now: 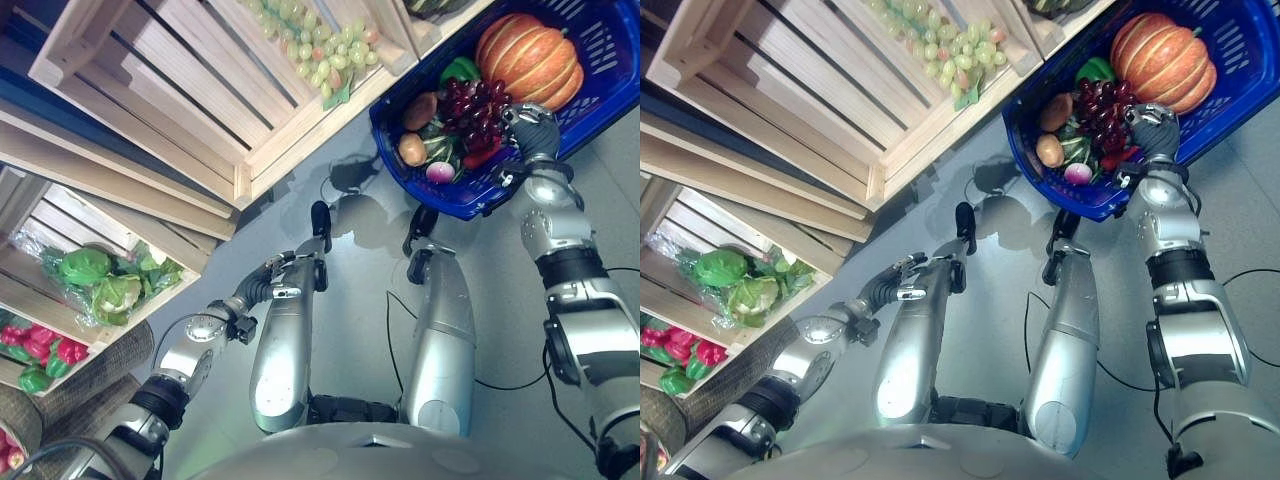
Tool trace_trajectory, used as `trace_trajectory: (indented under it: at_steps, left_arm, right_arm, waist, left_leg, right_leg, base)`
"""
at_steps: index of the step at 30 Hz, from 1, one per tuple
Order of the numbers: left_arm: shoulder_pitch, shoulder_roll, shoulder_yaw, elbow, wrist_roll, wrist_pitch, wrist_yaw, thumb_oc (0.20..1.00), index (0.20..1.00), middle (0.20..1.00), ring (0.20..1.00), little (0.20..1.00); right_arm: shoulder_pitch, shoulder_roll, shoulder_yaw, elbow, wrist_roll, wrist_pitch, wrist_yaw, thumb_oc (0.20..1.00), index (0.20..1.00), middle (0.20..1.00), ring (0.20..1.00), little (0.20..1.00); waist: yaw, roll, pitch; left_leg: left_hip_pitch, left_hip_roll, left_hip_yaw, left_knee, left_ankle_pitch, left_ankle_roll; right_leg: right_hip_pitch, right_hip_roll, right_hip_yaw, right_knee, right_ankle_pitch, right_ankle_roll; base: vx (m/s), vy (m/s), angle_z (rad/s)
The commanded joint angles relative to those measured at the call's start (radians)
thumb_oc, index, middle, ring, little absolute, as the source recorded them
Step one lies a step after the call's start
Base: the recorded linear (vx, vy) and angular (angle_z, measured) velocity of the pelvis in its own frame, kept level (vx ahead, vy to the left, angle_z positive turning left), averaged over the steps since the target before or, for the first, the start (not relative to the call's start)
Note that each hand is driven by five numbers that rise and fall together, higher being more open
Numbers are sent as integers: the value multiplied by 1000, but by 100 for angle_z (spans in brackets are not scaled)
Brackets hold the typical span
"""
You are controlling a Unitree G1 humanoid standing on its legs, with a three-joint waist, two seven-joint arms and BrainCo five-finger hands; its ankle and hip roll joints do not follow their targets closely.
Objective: Pick up fruits and vegetables into the basket
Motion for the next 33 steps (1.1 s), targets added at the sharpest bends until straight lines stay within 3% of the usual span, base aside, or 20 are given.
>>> trace_trajectory:
  at_steps: [1, 7, 12, 13, 16, 18, 21, 25, 29, 30, 31, 32, 33]
  left_arm:
    - [40, 3, -104, -59, 29, -19, 26, 1000, 1000, 1000, 1000, 1000]
    - [-2, 13, -144, -79, 106, -66, 98, 1000, 1000, 1000, 1000, 1000]
    - [-20, 16, -150, -100, 128, -84, 145, 1000, 1000, 1000, 1000, 1000]
    - [-29, 17, -155, -107, 138, -100, 178, 1000, 1000, 1000, 1000, 1000]
    - [-54, 23, -142, -136, 206, -172, 248, 1000, 1000, 1000, 1000, 1000]
    - [-70, 33, -138, -165, 228, -185, 256, 1000, 1000, 1000, 1000, 1000]
    - [-89, 47, -116, -244, 248, -205, 268, 1000, 1000, 1000, 1000, 1000]
    - [-113, 53, -80, -316, 333, -261, 360, 1000, 1000, 1000, 1000, 1000]
    - [-131, 71, -37, -381, 589, -309, 530, 1000, 1000, 1000, 1000, 1000]
    - [-135, 77, -27, -394, 639, -306, 574, 1000, 1000, 1000, 1000, 1000]
    - [-149, 96, 8, -429, 786, -290, 678, 1000, 1000, 1000, 1000, 1000]
    - [-144, 102, 17, -437, 814, -282, 692, 1000, 1000, 1000, 1000, 1000]
    - [-149, 120, 53, -462, 912, -256, 745, 1000, 1000, 1000, 1000, 1000]
  right_arm:
    - [-30, -118, 50, 45, 30, 44, -4, 200, 200, 200, 200, 200]
    - [-100, -115, 87, 231, 26, 112, 13, 200, 200, 200, 200, 200]
    - [-116, -109, 95, 253, 41, 154, -9, 200, 200, 200, 200, 200]
    - [-124, -103, 91, 288, 55, 177, -10, 1000, 1000, 1000, 1000, 1000]
    - [-129, -86, 78, 346, 78, 180, -18, 1000, 1000, 1000, 1000, 1000]
    - [-126, -79, 77, 352, 64, 160, -38, 1000, 1000, 1000, 1000, 1000]
    - [-98, -71, 86, 308, -39, 114, -114, 1000, 1000, 1000, 1000, 1000]
    - [-25, -46, 96, 196, -121, 70, -250, 1000, 1000, 1000, 1000, 1000]
    - [97, -10, 101, 43, -221, 42, -353, 1000, 1000, 1000, 1000, 1000]
    - [121, -5, 102, 15, -249, 36, -367, 1000, 1000, 1000, 1000, 1000]
    - [183, 7, 96, -67, -304, 14, -392, 1000, 1000, 1000, 1000, 1000]
    - [223, 15, 98, -99, -315, 10, -402, 1000, 1000, 1000, 1000, 1000]
    - [285, 29, 93, -177, -363, -2, -418, 1000, 1000, 1000, 1000, 1000]
  waist:
    - [-8, 117, -24]
    - [15, 131, -24]
    - [17, 134, -24]
    - [19, 137, -24]
    - [24, 139, -24]
    - [24, 138, -24]
    - [17, 133, -24]
    - [-6, 119, -24]
    - [-36, 101, -24]
    - [-43, 98, -24]
    - [-58, 91, -24]
    - [-65, 87, -24]
    - [-78, 80, -24]
  left_leg:
    - [-50, 0, 58, 34, -84, 51]
    - [-113, -5, 40, 63, -92, 63]
    - [-130, -7, 37, 69, -93, 64]
    - [-134, -10, 35, 70, -94, 66]
    - [-132, -11, 33, 68, -94, 67]
    - [-127, -12, 32, 62, -93, 67]
    - [-102, -14, 34, 43, -89, 65]
    - [-52, -16, 42, 12, -84, 60]
    - [2, -15, 51, -23, -78, 52]
    - [12, -15, 52, -28, -78, 51]
    - [18, -10, 62, -51, -50, 55]
    - [52, -13, 56, -50, -74, 47]
    - [59, -7, 66, -67, -49, 51]
  right_leg:
    - [-28, 21, -9, 107, -125, 58]
    - [-84, 15, -5, 125, -124, 57]
    - [-101, 15, -1, 124, -121, 60]
    - [-106, 17, 1, 124, -119, 59]
    - [-101, 21, 0, 112, -114, 60]
    - [-95, 24, -2, 103, -110, 61]
    - [-70, 32, -3, 77, -100, 64]
    - [-23, 47, -2, 39, -88, 69]
    - [28, 61, 6, 3, -83, 73]
    - [37, 64, 9, -2, -82, 74]
    - [39, 71, 5, -29, -52, 67]
    - [70, 74, 19, -25, -77, 78]
    - [74, 78, 16, -49, -50, 72]
  base:
    - [-19, -54, 11]
    - [-20, -56, 10]
    - [-12, -13, 1]
    - [-50, -39, 2]
    - [-42, -42, 1]
    - [-33, -37, 0]
    - [-11, -9, 0]
    - [-2, 8, 0]
    - [-2, 63, -6]
    - [-42, 97, -15]
    - [24, 92, -17]
    - [-27, 120, -28]
    - [37, 89, -25]
